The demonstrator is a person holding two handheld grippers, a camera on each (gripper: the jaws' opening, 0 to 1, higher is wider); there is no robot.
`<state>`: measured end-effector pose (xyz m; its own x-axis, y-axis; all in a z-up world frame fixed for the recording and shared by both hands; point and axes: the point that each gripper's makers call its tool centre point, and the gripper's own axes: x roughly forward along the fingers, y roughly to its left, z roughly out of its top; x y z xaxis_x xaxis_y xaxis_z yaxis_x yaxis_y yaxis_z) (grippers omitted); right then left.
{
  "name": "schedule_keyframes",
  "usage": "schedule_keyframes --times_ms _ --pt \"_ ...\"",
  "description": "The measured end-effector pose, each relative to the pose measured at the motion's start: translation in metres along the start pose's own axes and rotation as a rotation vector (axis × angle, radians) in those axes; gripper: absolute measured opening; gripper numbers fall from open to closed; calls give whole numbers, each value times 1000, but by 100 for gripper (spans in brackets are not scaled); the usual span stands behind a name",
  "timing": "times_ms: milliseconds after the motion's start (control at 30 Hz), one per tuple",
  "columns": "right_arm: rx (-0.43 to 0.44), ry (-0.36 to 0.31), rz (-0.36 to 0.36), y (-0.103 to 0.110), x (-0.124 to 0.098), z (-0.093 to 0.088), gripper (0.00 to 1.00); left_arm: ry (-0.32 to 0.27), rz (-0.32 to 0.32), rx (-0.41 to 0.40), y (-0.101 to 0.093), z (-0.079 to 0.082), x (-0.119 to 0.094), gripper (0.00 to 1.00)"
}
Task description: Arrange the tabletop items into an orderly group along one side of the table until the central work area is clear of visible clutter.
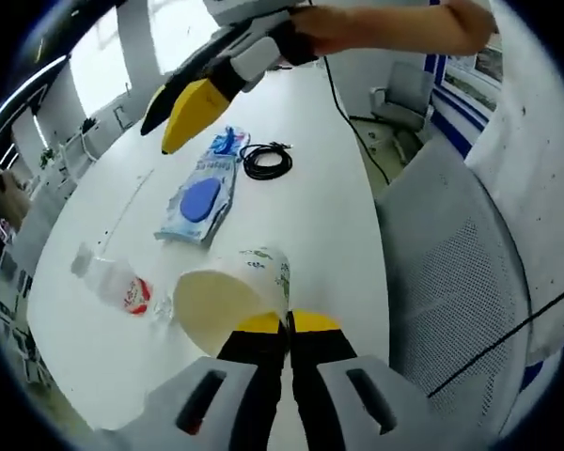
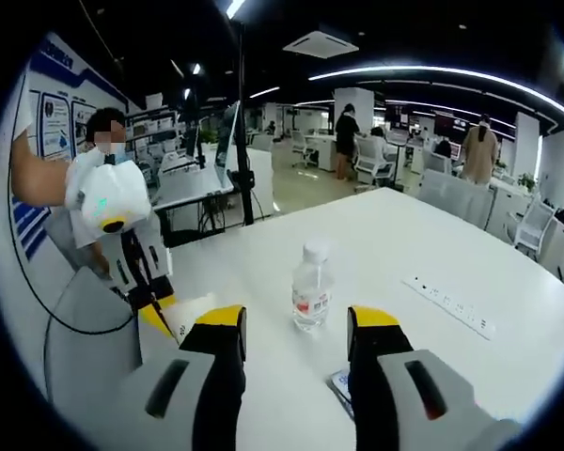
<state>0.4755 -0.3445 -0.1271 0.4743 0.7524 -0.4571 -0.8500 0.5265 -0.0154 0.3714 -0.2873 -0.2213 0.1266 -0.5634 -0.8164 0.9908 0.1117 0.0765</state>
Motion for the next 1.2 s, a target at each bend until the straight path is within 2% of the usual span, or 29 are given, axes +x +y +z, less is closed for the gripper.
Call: schedule_keyframes --times_ms 133,233,300,400,600,733,833,933,1033,1167,1200 --pt "-23 16 9 7 -6 -1 42 29 4 24 -8 10 6 0" --pt "-49 41 23 12 -11 -3 42 73 22 63 -9 14 6 0" --pt "-58 57 34 15 -13 -3 41 123 50 83 -8 15 7 0" --pt "-96 94 63 22 -16 -4 39 158 62 119 -10 23 9 0" --pt "-141 144 110 39 -18 -4 36 290 71 246 -19 26 15 0" --pt "-174 198 145 49 -19 -13 34 343 89 302 -24 34 19 0" --pt "-175 235 164 56 -19 -19 29 399 97 347 -26 37 21 0" --pt "-181 260 189 63 -19 -23 25 410 98 346 -30 42 22 0" --pt "-186 310 225 71 -19 -34 22 491 126 386 -27 41 19 0" --pt "-194 355 232 74 -18 -45 19 524 118 385 -33 42 21 0" --pt "-195 365 226 73 -18 -47 17 554 116 404 -34 40 19 0"
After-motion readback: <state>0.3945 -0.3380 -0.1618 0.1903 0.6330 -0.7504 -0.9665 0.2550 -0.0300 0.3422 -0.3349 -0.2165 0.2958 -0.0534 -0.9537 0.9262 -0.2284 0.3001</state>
